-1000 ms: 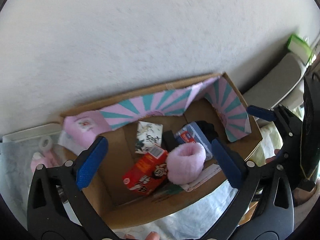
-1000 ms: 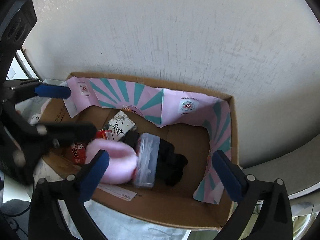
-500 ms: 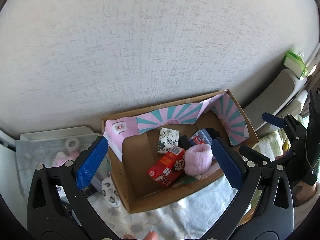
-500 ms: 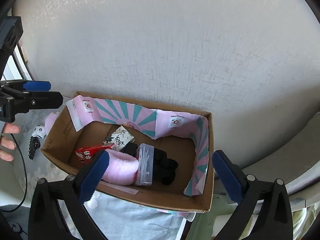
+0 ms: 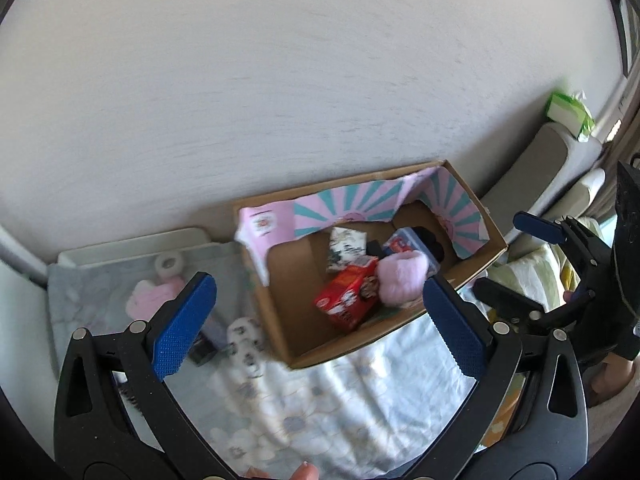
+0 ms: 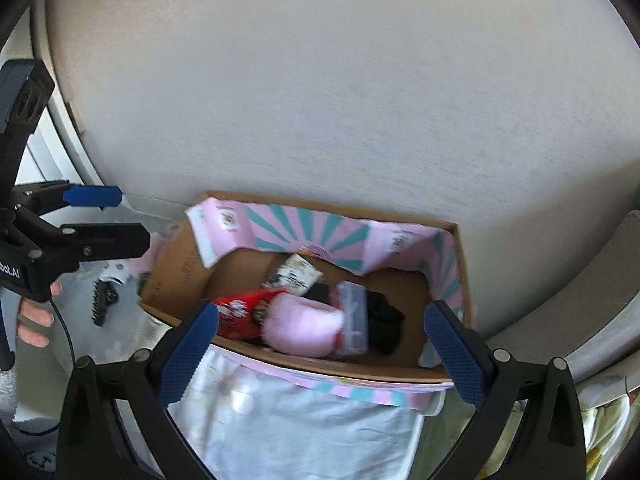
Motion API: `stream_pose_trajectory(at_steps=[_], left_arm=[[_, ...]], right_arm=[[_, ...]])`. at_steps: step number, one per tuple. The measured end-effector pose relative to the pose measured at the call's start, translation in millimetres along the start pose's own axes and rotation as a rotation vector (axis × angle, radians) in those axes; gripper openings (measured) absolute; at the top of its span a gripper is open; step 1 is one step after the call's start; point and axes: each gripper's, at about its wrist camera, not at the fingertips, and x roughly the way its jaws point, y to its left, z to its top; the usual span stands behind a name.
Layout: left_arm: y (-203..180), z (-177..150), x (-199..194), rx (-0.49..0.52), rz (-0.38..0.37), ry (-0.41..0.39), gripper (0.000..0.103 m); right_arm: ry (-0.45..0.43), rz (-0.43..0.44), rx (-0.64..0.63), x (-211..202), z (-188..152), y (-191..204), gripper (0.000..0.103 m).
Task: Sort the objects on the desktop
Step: 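Withdraw both tools from the box toward the items on the cloth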
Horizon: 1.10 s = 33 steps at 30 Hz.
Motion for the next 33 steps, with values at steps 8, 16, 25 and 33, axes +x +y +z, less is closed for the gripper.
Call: stream_pose_trajectory(at_steps=[8, 16, 25, 33], left_arm=[[60.0, -23.0, -44.8, -0.078, 0.074, -0.053, 0.103], [127.9, -62.4, -75.5, -0.21, 0.144, -0.064, 0.103], [189.0, -117.4, -70.5, -0.393, 0.193, -0.006, 0.103], [207.2, -149.2, -39.2, -0.484, 0.204, 0.076, 0.103]], right_arm=[[-0.132, 0.14, 0.023, -18.9, 23.3, 45.1, 0.103], [-0.078, 0.256, -0.134, -9.1, 60.0, 113.5, 0.103], [-0.035, 0.295, -0.332, 18.8, 85.1, 177.3, 0.103], [0.174, 0.301, -0.429, 83.1, 90.9, 209.6, 0.103]])
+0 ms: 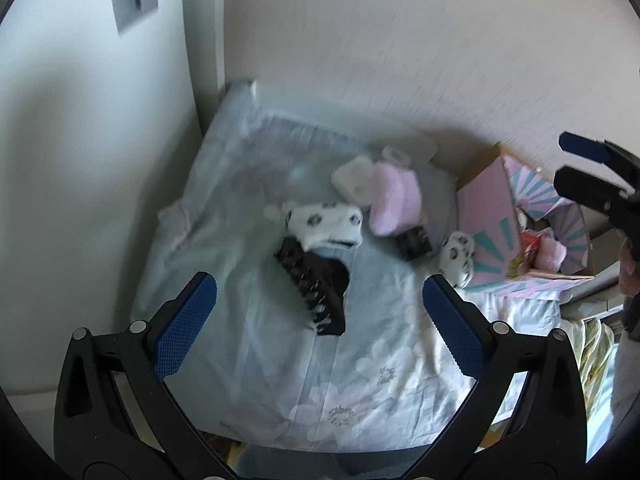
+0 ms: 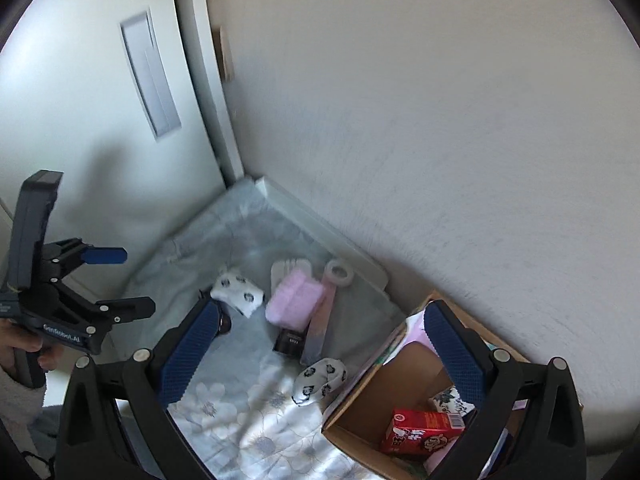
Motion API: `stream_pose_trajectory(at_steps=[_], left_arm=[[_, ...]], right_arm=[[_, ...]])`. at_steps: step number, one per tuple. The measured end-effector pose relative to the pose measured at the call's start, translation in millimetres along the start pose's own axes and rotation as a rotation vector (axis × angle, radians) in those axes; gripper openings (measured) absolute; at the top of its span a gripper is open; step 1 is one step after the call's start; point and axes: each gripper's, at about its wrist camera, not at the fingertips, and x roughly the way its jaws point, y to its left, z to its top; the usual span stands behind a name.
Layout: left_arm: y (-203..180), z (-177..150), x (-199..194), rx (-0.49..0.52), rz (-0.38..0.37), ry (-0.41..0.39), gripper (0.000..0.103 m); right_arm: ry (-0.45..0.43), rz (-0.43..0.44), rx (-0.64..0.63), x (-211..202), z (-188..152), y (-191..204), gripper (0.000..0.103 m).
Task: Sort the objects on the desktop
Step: 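Withdraw both tools from the box toward the items on the cloth, then grasp the black hair claw with left tool while right tool grasps a pink hair band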
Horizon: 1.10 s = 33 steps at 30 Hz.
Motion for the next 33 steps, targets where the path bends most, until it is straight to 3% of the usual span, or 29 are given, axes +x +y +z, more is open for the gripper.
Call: stream_pose_trajectory(at_steps=[8, 19, 28, 33], left_arm=[[-1.1, -13.4, 51.6, -0.043, 0.044, 0.05, 0.103], [-1.4, -16.0, 89.7, -0.073, 0.093, 0.028, 0.101], [-2.2, -17.5, 102.0, -0.083, 0.086, 0.041, 0.083], [-2.2, -19.8, 104.8, -0.074, 0.089, 0.06, 0.066]], right_arm=[[0.153, 0.054, 0.043, 63.8, 11.7, 15.4, 0.103], [0.342, -0.017, 0.034, 148.1, 16.8, 28.7, 0.102], [0.436, 0.031, 0.111, 180.3, 8.8, 14.3, 0.094], [0.475, 0.082, 0.15, 191.7, 2.7, 8.6, 0.072]])
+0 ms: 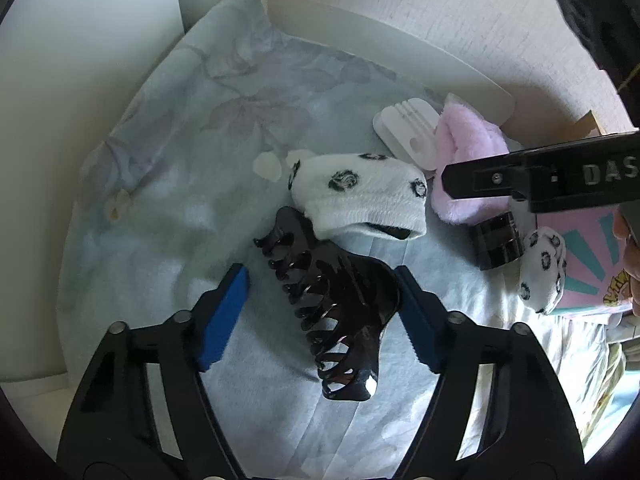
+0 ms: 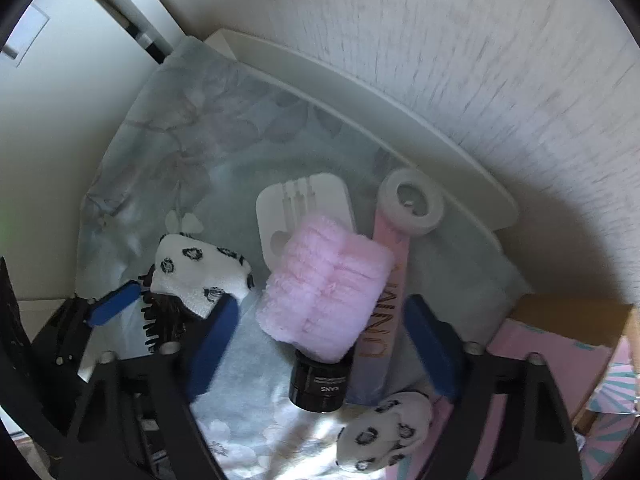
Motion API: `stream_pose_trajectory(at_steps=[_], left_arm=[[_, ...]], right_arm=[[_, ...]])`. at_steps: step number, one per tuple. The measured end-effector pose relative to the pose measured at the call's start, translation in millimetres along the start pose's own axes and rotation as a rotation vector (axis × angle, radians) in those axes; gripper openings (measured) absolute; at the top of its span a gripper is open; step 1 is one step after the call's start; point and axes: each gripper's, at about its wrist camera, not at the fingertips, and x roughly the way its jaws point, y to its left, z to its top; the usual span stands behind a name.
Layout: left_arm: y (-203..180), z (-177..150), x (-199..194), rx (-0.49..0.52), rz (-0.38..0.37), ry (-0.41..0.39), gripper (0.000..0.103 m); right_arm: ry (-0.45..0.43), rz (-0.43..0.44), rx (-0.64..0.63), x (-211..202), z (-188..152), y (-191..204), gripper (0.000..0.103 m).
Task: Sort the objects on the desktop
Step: 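Grasp the black hair claw with left tool while right tool grasps a pink hair band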
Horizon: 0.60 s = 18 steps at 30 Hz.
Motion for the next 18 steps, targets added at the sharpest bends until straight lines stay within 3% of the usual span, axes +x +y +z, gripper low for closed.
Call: stream_pose_trajectory(at_steps=[2, 5, 18], left_arm=[[1.9, 0.2, -1.9, -0.002, -0.003, 0.0, 0.055], [8.2, -0.3, -3.9, -0.016, -0.018, 0.005, 0.053], [31.9, -0.5, -29.7, -0.05, -0.044, -0.021, 0.045]], right_arm=[[0.009, 0.017, 0.011, 3.9, -1.0, -2.1, 0.061], [-0.002, 0.028, 0.01, 3.5, -2.2, -3.4, 0.051], [-0.085, 0.089, 0.078, -10.8, -6.8, -14.1, 0.034]])
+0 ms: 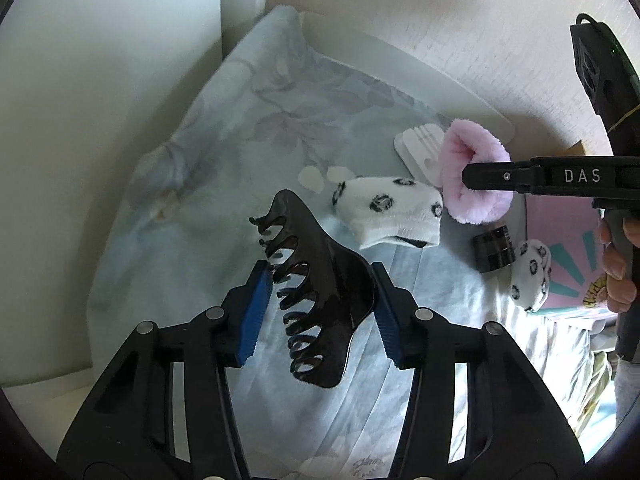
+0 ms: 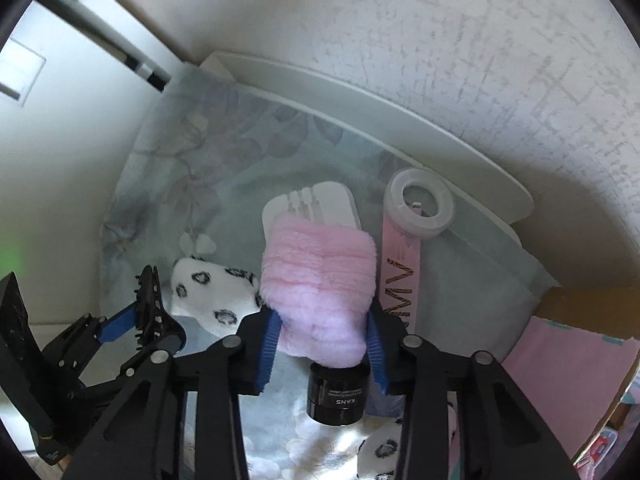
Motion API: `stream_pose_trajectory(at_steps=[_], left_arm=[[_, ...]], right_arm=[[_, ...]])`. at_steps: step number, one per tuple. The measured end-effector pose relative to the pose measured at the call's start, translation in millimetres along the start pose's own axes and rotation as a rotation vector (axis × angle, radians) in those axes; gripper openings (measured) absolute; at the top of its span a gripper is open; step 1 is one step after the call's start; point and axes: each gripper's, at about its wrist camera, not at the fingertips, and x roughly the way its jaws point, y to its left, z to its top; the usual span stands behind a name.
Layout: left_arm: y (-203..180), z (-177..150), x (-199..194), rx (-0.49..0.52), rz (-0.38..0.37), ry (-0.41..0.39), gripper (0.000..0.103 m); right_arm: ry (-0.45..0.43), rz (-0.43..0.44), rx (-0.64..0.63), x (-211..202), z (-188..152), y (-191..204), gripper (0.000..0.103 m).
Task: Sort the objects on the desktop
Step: 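Grasp the black hair claw with left tool while right tool grasps a pink hair band, then carry the hair claw and pink hair band over the cardboard box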
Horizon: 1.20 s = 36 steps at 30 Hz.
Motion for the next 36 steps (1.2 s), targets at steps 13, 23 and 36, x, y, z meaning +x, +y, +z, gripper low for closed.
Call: stream_pose_trajectory(at_steps=[13, 23, 36], left_arm=[[-15.9, 26.9, -49.7, 0.084, -0.03, -0.077, 0.045], [-73.1, 68.3, -102.7, 0.233, -0.078, -0.174, 0.045], [-200.6, 81.3, -115.7, 0.468, -0.204, -0.212, 0.045]], right_arm=[[-0.121, 0.018, 0.019, -57.4, -1.8, 14.8, 0.033], [-0.293, 0.017, 0.069, -146.4, -26.0, -2.5, 0.033], [-0.434, -0.101, 0.227, -237.9, -108.0, -91.0, 0.033]])
